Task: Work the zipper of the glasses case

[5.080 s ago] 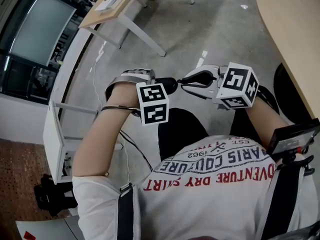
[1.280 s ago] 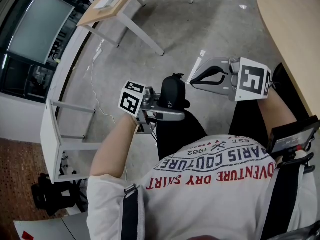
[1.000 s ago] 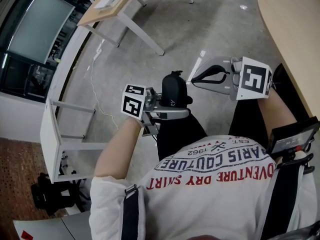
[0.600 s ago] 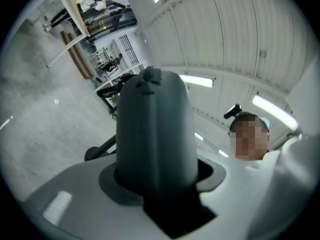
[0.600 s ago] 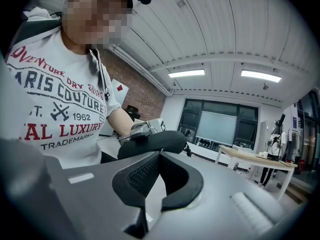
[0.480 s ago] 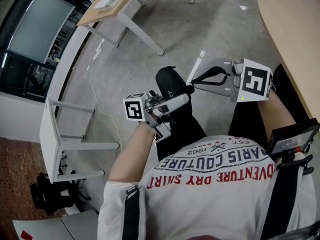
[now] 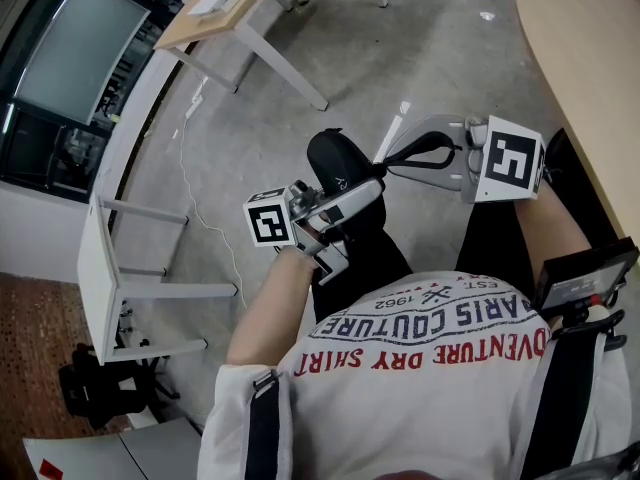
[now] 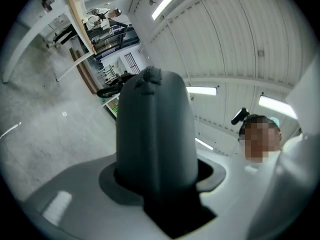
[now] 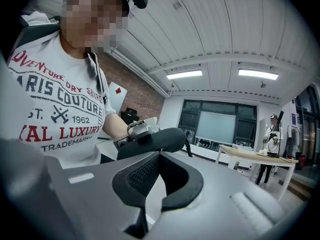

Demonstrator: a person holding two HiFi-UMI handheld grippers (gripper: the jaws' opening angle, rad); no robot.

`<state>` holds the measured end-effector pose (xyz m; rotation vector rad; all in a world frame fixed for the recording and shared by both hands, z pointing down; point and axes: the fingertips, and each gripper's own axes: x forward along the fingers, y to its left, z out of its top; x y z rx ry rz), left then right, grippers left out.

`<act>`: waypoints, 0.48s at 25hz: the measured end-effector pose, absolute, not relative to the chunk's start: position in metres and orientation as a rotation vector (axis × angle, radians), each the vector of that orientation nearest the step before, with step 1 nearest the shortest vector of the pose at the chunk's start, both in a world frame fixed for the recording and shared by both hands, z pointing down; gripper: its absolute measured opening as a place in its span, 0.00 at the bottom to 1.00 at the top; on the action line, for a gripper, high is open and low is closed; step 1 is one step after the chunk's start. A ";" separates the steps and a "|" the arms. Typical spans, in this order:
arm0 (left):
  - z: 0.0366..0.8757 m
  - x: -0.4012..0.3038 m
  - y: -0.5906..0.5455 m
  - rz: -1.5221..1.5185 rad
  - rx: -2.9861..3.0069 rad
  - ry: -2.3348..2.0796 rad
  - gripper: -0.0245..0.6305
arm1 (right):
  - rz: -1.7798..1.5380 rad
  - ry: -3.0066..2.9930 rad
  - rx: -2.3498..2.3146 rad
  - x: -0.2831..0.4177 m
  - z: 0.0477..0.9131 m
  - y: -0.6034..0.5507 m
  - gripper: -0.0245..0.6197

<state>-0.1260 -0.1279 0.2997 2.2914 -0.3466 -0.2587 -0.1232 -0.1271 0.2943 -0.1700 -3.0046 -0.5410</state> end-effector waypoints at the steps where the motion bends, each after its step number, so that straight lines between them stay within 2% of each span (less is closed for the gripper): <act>1: 0.298 -0.128 -0.131 -0.284 2.289 -0.354 0.41 | -0.542 -3.003 -0.172 -0.123 0.295 -0.127 0.04; 12: 0.285 -0.139 -0.150 -0.509 2.184 -0.393 0.41 | -0.524 -2.996 -0.180 -0.125 0.300 -0.127 0.03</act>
